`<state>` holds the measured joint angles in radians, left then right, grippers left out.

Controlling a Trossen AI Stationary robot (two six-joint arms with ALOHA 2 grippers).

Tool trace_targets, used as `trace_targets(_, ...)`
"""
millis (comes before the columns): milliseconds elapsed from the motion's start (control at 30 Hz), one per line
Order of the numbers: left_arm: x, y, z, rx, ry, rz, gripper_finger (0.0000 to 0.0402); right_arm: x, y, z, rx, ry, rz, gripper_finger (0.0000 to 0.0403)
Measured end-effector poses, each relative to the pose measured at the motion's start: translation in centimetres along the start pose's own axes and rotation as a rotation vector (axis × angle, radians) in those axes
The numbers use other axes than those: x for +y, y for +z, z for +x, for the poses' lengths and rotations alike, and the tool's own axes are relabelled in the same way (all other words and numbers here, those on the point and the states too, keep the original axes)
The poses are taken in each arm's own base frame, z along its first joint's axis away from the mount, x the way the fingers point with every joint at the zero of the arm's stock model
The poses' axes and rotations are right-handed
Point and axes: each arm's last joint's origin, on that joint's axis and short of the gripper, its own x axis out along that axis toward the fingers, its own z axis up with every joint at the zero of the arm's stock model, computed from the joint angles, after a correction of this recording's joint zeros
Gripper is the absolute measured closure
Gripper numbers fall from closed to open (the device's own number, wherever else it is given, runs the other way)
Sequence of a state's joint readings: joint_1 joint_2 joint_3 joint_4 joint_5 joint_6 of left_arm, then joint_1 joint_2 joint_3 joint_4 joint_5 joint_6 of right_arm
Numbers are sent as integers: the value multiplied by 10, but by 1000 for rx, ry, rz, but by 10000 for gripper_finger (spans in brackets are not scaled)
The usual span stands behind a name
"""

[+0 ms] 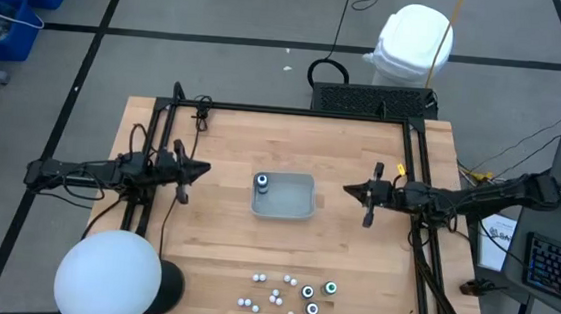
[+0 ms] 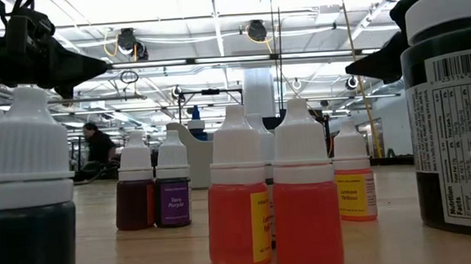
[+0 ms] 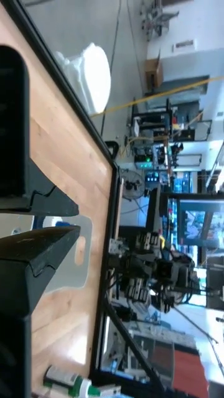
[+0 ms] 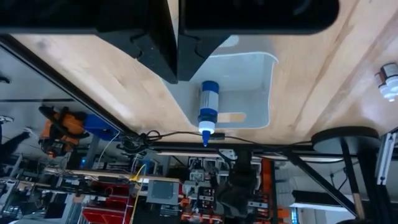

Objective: Pick & Place food coloring
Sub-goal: Put the large green food coloring bottle into the gray bin

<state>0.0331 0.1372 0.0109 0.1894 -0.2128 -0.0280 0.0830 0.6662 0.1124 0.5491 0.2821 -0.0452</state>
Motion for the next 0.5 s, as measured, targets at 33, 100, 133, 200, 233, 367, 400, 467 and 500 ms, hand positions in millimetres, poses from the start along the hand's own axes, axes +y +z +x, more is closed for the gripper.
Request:
trace_targets(33,0,0,0,0,16,0,360,0,0,0,0,1,2,402)
trace_targets(100,2,0,0,-4,64,-1,360,0,0,0,-1,13,2,402)
trace_targets(133,3,1,0,-9,86,-4,360,1,0,0,0,27,1,402)
trace_targets(200,3,1,0,-11,99,-33,360,2,-1,0,6,70,-10,402)
trace_targets(233,3,1,0,-10,90,-59,360,2,-1,0,5,80,-19,402)
trace_targets(367,-3,4,0,-37,-58,-139,360,2,-1,0,6,77,-22,402)
trace_targets(400,-4,6,0,-56,-96,-146,360,2,-1,0,7,77,-23,402)
trace_targets(467,-8,9,0,-76,-143,-152,360,2,-2,0,11,77,-30,402)
trace_targets(500,-9,9,1,-75,-156,-154,360,2,-2,0,13,77,-31,402)
